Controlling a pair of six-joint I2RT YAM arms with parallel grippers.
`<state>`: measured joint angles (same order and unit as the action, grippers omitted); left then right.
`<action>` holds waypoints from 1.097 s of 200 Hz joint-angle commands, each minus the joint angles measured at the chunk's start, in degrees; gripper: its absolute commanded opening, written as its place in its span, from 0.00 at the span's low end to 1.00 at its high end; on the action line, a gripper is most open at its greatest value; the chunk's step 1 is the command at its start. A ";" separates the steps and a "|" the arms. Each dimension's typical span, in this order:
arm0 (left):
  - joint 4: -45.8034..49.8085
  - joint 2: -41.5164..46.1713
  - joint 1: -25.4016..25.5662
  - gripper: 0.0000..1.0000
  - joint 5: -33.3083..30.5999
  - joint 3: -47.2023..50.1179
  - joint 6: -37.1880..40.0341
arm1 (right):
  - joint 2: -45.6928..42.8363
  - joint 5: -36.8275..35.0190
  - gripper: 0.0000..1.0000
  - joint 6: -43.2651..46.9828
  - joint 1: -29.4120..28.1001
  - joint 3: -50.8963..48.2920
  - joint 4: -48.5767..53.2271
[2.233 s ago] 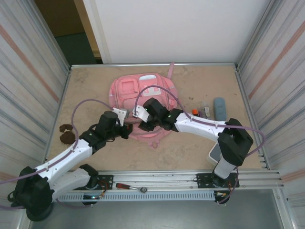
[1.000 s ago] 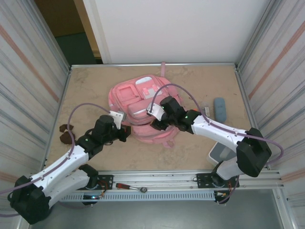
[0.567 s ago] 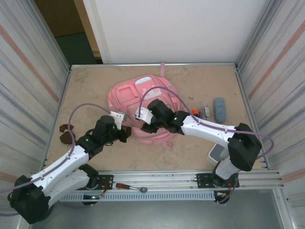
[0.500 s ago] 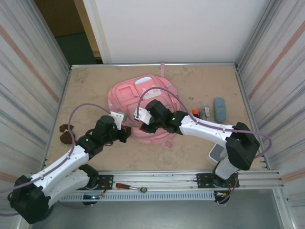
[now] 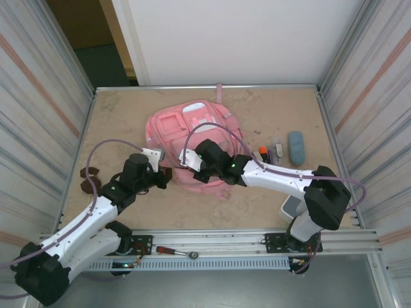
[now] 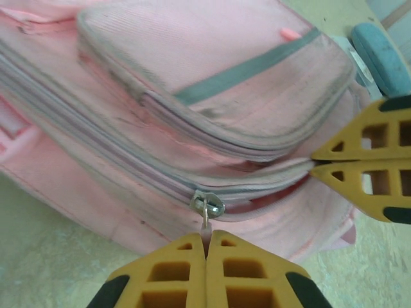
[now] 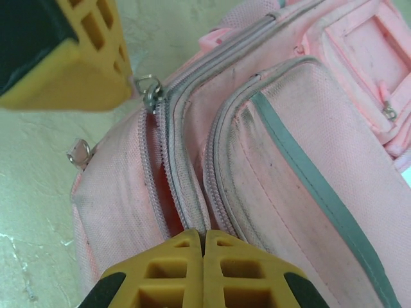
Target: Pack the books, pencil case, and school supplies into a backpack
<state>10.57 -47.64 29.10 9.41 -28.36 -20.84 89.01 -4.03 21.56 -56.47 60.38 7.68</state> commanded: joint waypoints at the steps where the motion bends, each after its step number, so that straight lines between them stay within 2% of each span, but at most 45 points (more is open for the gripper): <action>1: 0.17 1.85 -2.31 0.00 -4.21 -0.30 0.72 | -2.65 -8.70 0.00 -0.02 2.46 -2.68 1.82; 48: -3.62 -3.41 -8.35 0.00 -4.67 -0.52 0.74 | -4.41 -8.32 0.00 -0.29 3.03 -4.19 0.81; 71: -4.92 -8.42 -9.31 0.00 -5.41 -2.62 1.60 | -4.95 -7.48 0.00 -0.62 3.27 -4.22 0.15; 101: -9.05 -10.49 -9.03 0.00 2.11 -2.44 1.93 | -5.08 -5.66 0.00 -1.48 3.38 -3.60 -0.30; 124: -14.95 -9.10 -7.22 0.26 8.78 1.64 3.86 | -4.93 -5.70 0.00 -1.53 3.70 -3.60 -0.48; 142: -18.87 -9.52 -6.34 0.37 12.04 4.27 5.34 | -4.74 -5.81 0.00 -1.57 3.89 -3.69 -0.48; 180: -23.77 -14.60 -6.34 0.49 18.71 3.97 7.68 | -4.84 -5.99 0.00 -1.70 4.00 -3.86 -0.43; 219: -25.47 -21.66 -6.42 0.54 22.49 1.55 11.19 | -5.33 -5.90 0.00 -1.79 4.00 -3.78 -0.13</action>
<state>-11.35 -66.39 22.63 27.20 -24.36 -13.39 86.08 -7.57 21.47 -53.58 56.60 7.77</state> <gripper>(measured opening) 0.537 0.039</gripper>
